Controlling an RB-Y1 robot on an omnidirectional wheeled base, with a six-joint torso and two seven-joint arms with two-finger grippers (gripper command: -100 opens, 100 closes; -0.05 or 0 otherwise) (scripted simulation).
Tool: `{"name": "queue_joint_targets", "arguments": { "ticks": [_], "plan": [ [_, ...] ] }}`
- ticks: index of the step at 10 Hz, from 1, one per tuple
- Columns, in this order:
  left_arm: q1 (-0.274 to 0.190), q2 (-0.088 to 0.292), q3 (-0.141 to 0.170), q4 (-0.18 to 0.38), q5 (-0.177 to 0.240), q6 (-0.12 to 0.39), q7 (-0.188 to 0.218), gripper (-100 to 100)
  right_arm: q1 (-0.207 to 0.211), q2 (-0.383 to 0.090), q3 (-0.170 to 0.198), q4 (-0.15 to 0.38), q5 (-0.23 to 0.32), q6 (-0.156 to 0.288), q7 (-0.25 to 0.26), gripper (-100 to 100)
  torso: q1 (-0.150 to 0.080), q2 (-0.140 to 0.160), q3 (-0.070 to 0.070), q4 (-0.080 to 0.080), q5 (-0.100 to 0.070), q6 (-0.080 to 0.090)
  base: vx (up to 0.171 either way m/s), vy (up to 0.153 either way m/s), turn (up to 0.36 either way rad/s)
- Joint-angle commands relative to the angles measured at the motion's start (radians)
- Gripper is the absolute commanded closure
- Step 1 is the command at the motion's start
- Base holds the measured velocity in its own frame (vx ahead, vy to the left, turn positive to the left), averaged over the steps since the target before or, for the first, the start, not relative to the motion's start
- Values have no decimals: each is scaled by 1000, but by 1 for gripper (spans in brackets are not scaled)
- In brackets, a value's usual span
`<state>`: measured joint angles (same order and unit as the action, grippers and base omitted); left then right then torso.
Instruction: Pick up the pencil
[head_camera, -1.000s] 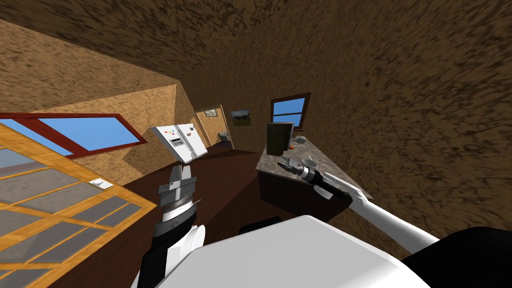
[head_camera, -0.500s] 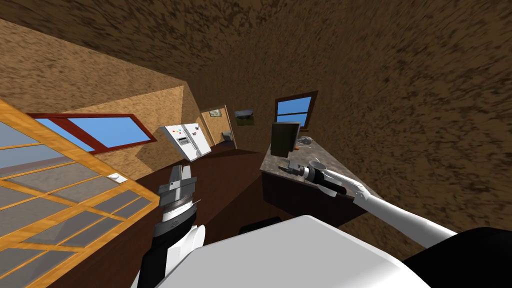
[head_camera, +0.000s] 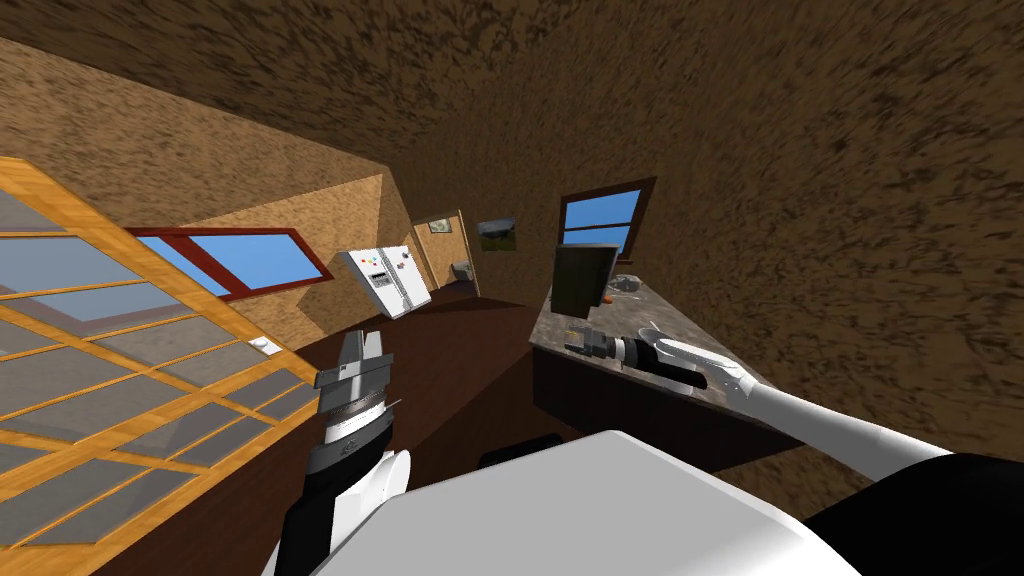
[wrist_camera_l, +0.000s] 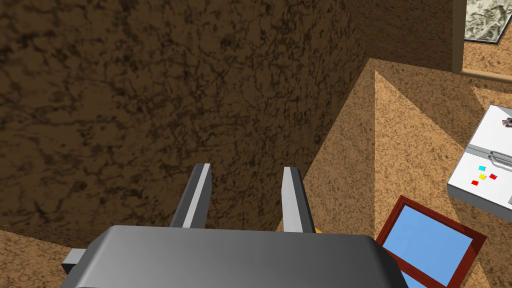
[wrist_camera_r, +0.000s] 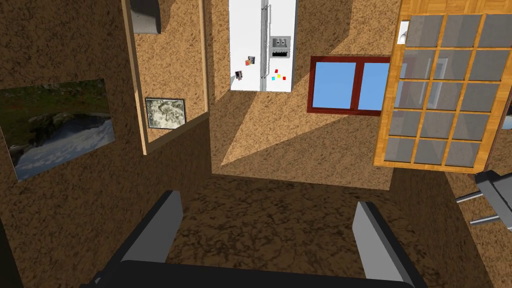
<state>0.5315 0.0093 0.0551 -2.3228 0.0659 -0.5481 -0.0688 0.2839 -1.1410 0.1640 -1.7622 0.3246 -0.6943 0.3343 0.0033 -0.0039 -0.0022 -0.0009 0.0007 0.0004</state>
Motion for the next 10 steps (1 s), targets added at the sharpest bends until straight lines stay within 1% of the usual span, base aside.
{"name": "queue_joint_targets", "arguments": {
  "ticks": [1, 2, 3, 4, 5, 6, 7, 8, 9, 10],
  "plan": [
    [0, 0, 0, 0, 0, 0, 0, 0, -18, -30, 22, 40, 14, -8, -6, -100, 0, 0, 0, 0, 0, 0, 61, 47, 68],
    [0, 0, 0, 0, 0, 0, 0, 0, -18, -30, 22, 40, 14, -8, -6, -100, -1, 0, 0, 0, 0, 0, 28, 14, -5],
    [0, 0, 0, 0, 0, 0, 0, 0, -16, -76, 50, 77, 36, -11, -14, -100, -2, 2, 1, 0, 0, 1, 51, 24, 136],
    [0, 0, 0, 0, 0, 0, 0, 0, -16, -80, 50, 77, 36, -11, -14, -100, -2, 1, 1, 0, -1, 0, 62, 29, 74],
    [0, 0, 0, 0, 0, 0, 0, 0, -12, -119, 78, 115, 59, -14, -25, -100, -2, 1, 0, 0, 0, 1, 88, 39, 113],
    [0, 0, 0, 0, 0, 0, 0, 0, -12, -128, 78, 115, 59, -14, -25, -100, -1, -1, 0, 0, 0, 0, 78, 32, 59],
    [0, 0, 0, 0, 0, 0, 0, 0, -6, -169, 107, 153, 82, -16, -37, -100, -1, -1, -1, 0, 0, 0, 97, 46, 124],
    [0, 0, 0, 0, 0, 0, 0, 0, -6, -175, 107, 153, 82, -16, -37, -100, -1, -2, -1, 0, 0, 0, 88, 29, 59],
    [0, 0, 0, 0, 0, 0, 0, 0, 0, -219, 137, 192, 104, -18, -50, -100, -1, -1, -1, 0, 0, 0, 101, 43, 137],
    [0, 0, 0, 0, 0, 0, 0, 0, 8, -245, 160, 224, 126, -20, -63, -100, -1, -2, -1, -1, 0, 0, 144, 58, 189]
  ]
}}
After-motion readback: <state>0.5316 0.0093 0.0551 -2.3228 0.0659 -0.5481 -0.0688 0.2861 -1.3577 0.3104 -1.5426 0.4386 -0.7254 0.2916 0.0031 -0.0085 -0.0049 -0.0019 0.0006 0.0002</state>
